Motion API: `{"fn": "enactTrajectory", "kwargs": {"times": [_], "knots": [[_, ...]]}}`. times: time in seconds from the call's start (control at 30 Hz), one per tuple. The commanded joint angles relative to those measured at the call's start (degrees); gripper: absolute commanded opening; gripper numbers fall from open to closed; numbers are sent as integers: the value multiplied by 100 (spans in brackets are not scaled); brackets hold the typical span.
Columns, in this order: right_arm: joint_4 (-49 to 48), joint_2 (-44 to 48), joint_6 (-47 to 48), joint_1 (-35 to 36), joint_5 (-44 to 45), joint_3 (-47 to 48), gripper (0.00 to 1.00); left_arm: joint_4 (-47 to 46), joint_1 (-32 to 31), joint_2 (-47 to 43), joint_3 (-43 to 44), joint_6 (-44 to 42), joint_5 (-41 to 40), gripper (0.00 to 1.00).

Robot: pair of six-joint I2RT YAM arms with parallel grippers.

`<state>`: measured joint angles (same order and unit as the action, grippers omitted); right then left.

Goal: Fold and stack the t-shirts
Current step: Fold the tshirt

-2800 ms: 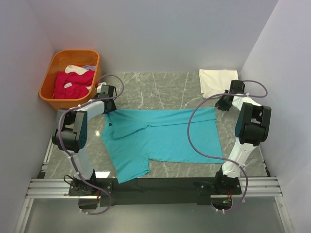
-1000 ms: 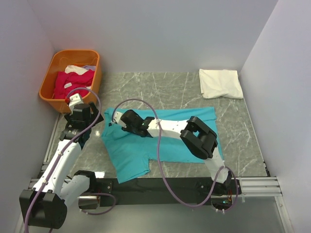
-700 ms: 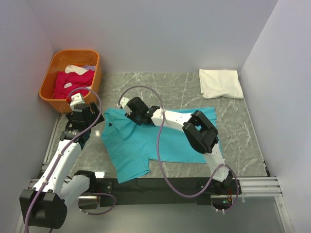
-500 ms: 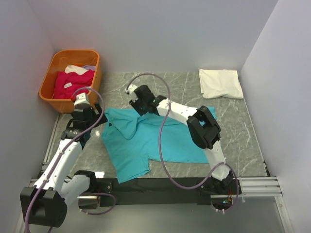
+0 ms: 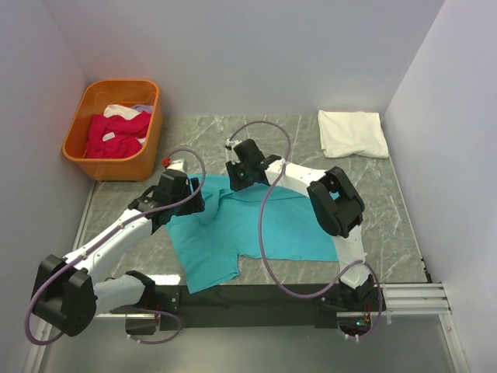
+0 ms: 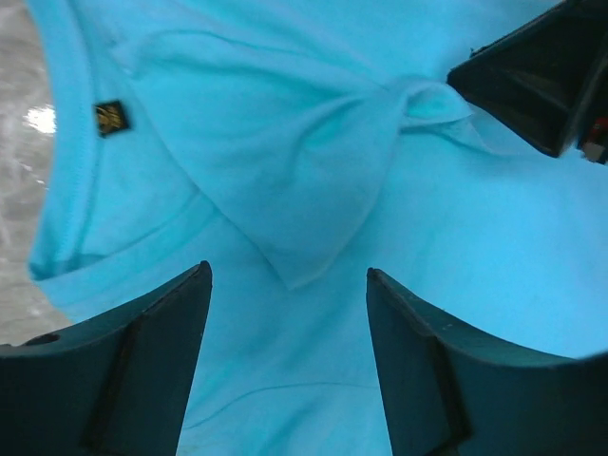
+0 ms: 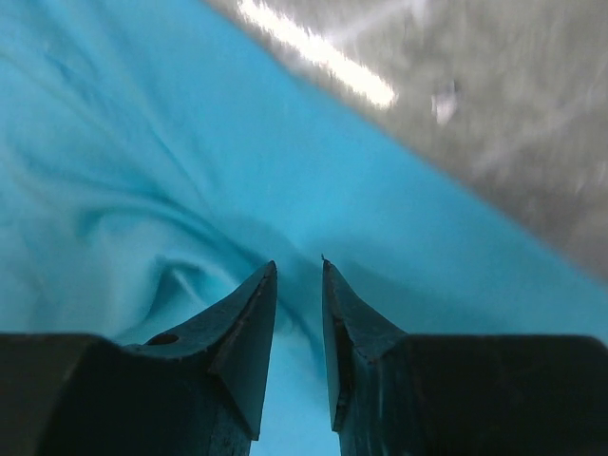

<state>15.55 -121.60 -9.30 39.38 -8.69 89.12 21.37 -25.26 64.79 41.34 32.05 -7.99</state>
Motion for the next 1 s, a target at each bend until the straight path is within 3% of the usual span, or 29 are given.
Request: {"fn": "enactTrajectory", "kwargs": {"times": [0.0, 0.17, 0.27, 0.63, 0.97], "knots": [[-473, 927, -1343, -9, 78, -578, 33, 87, -321, 182, 269, 275, -238, 71], [-1326, 1507, -3371, -18, 129, -1877, 33, 324, -436, 350, 392, 415, -589, 71], [-1862, 1824, -4085, -9, 245, -2354, 37, 298, -436, 297, 322, 609, -704, 71], [-2495, 1367, -5573, 193, 315, -2549, 39, 148, -445, 200, 111, 855, -537, 73], [-2390, 937, -6443, 307, 544, -2391, 39, 87, -436, 121, -12, 855, -528, 73]]}}
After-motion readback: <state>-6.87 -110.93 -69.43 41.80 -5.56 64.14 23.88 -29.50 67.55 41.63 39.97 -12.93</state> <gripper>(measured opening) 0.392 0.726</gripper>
